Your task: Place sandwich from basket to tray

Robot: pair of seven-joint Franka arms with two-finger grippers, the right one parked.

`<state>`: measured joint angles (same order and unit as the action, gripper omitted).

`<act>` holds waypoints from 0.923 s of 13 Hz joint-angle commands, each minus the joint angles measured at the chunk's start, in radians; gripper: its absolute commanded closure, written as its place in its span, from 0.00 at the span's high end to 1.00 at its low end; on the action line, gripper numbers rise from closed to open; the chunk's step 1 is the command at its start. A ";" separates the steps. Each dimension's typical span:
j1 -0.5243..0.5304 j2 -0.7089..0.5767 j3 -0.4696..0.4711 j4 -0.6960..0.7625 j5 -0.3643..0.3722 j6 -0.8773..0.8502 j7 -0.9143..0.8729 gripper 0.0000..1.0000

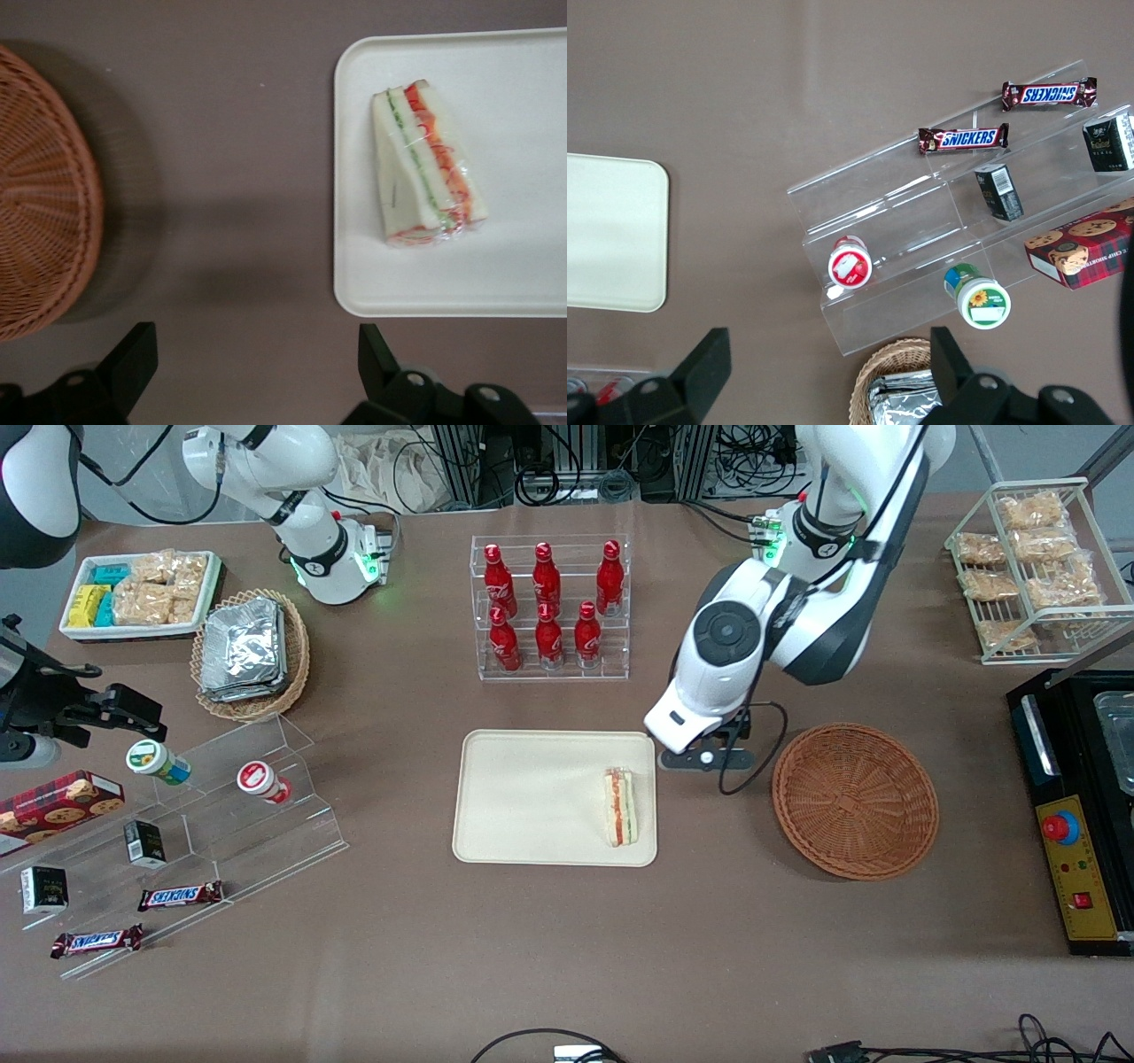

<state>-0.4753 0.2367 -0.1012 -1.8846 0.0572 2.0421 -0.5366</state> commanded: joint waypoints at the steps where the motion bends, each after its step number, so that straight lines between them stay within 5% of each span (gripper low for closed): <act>1: 0.046 -0.103 -0.005 -0.071 0.010 -0.028 0.061 1.00; 6: 0.135 -0.194 -0.005 -0.045 0.010 -0.158 0.079 1.00; 12: 0.354 -0.238 -0.005 0.127 0.003 -0.396 0.299 1.00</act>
<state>-0.1847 0.0187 -0.0930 -1.7990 0.0584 1.6779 -0.2685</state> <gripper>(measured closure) 0.000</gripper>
